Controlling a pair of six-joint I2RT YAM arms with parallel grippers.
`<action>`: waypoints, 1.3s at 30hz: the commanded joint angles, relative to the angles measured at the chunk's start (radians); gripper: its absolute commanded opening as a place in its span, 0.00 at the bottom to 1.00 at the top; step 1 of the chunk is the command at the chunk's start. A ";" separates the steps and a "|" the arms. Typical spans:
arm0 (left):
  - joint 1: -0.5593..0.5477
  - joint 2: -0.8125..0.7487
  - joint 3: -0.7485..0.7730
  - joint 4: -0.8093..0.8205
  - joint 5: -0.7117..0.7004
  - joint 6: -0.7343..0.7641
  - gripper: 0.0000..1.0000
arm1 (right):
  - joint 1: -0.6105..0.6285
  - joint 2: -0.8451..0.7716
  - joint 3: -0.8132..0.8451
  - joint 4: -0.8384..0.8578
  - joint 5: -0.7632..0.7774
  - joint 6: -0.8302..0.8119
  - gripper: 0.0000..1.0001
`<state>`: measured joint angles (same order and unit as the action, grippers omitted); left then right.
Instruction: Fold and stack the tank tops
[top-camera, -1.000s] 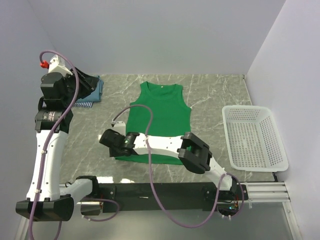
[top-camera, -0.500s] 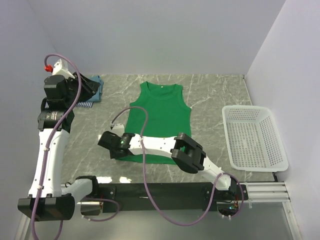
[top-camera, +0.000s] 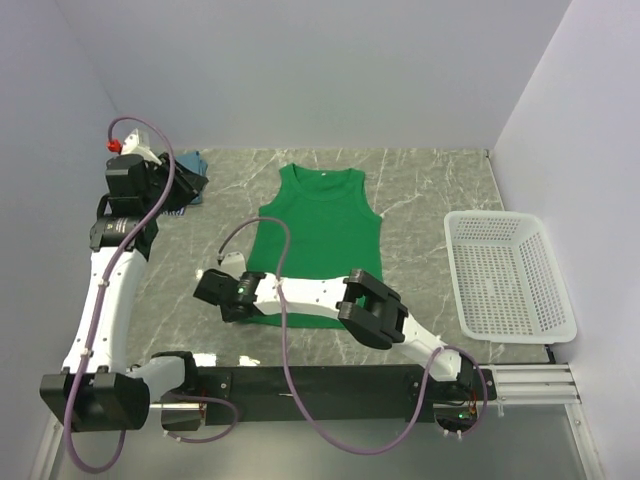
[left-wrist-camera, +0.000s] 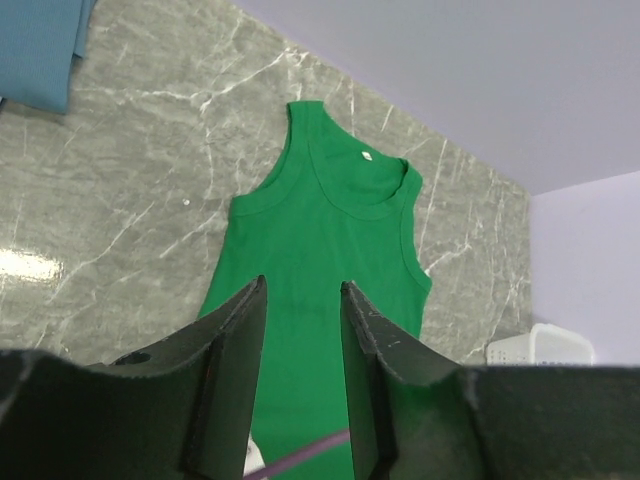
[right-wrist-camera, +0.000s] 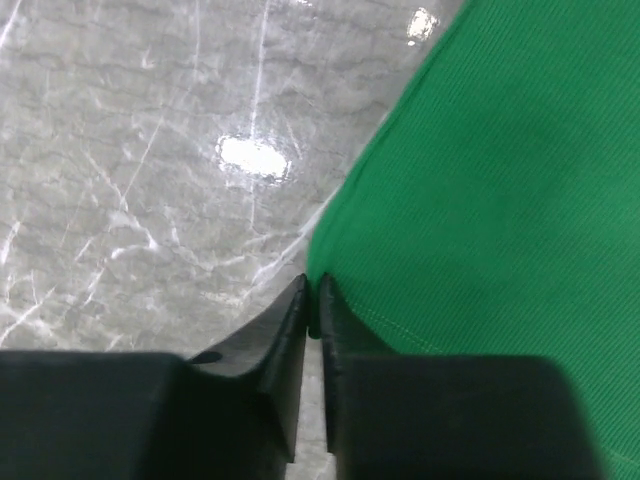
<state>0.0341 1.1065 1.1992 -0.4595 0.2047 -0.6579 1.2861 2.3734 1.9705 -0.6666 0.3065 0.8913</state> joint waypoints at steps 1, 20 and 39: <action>0.004 0.036 -0.001 0.058 0.005 0.003 0.41 | 0.015 -0.014 -0.111 -0.003 -0.015 -0.008 0.09; -0.212 0.392 -0.294 0.364 -0.037 -0.184 0.42 | 0.028 -0.741 -1.035 0.308 -0.145 0.038 0.00; -0.289 0.565 -0.329 0.433 -0.102 -0.181 0.37 | 0.056 -0.747 -0.957 0.283 -0.145 0.044 0.00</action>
<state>-0.2440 1.6451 0.8696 -0.0677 0.1169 -0.8356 1.3308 1.6402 0.9600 -0.3809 0.1551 0.9276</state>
